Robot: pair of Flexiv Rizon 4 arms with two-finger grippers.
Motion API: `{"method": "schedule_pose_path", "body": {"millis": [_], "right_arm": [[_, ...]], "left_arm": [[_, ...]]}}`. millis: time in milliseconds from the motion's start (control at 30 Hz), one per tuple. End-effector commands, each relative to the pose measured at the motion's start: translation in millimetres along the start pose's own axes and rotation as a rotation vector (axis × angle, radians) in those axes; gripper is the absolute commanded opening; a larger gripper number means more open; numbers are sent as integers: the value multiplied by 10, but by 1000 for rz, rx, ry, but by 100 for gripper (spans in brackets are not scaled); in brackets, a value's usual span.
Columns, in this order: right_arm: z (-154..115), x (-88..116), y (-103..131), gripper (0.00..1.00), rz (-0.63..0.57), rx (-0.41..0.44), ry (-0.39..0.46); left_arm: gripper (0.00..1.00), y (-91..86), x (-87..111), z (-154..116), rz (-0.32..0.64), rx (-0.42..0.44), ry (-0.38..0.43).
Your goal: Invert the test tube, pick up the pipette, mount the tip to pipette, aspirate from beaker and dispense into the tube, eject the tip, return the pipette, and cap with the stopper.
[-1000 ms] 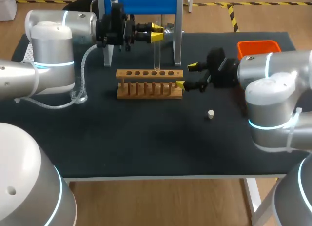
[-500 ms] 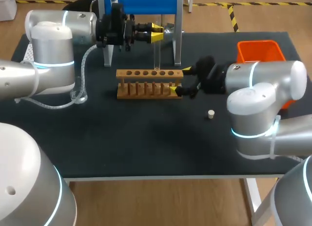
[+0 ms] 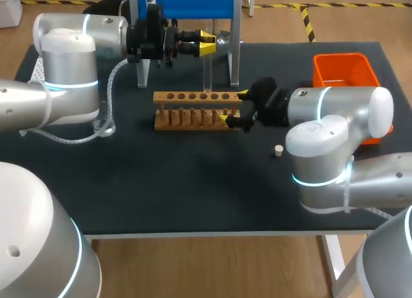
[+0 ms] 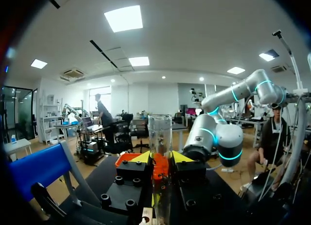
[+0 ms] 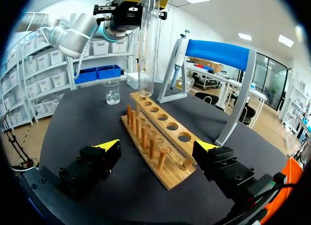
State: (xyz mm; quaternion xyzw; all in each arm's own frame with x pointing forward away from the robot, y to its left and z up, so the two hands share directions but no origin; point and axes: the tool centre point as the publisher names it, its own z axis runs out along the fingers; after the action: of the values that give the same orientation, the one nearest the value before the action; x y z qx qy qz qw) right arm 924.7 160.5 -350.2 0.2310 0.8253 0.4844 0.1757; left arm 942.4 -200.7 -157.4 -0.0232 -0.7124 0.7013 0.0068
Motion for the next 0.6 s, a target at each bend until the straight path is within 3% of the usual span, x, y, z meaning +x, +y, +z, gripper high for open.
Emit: {"method": "schedule_pose_path", "body": {"millis": [33, 600], "right_arm": [[69, 31, -7, 100, -3, 1, -8], [137, 39, -9, 100, -22, 10, -12]], "left_arm": [[0, -7, -12, -2, -2, -4, 3], [0, -7, -12, -2, -2, -4, 3]]}}
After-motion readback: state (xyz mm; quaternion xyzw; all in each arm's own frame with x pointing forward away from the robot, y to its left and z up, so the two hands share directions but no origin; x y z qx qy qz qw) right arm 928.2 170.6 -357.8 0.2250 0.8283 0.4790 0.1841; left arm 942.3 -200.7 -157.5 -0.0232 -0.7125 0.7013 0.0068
